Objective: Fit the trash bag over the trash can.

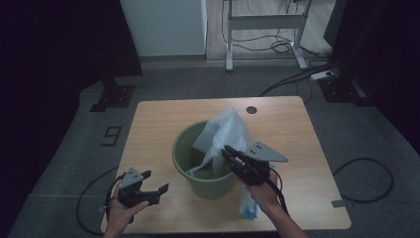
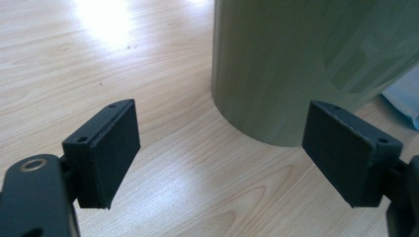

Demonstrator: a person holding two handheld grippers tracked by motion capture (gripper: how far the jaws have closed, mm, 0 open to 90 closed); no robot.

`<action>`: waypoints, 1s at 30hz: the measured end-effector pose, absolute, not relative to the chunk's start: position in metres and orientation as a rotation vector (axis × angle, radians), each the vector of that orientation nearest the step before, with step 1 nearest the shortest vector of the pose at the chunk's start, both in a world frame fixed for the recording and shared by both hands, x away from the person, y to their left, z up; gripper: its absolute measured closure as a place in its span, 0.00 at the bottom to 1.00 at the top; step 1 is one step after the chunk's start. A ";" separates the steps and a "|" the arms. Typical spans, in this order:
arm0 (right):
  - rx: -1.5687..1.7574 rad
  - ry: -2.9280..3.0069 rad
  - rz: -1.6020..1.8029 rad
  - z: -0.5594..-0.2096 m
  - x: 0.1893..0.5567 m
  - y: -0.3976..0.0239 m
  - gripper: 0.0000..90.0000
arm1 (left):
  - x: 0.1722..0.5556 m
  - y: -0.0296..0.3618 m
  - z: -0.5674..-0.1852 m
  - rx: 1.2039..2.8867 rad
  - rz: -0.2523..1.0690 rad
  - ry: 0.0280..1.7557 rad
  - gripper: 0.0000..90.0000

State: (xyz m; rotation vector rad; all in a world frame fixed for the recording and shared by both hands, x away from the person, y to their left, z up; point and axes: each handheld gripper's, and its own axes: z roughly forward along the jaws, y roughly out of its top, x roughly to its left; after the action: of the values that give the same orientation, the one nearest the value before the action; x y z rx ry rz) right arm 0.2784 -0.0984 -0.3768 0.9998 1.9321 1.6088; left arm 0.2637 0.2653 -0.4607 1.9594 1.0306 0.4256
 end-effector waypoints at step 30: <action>1.166 1.809 1.523 -0.452 0.225 -0.153 0.36 | 0.268 0.265 -0.472 1.970 0.403 1.053 0.16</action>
State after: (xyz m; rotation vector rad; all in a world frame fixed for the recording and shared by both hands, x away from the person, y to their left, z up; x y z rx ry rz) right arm 0.2245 -0.1532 -0.4525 1.1660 1.8090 1.5231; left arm 0.2681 0.2645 -0.4722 1.9701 1.0526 0.4030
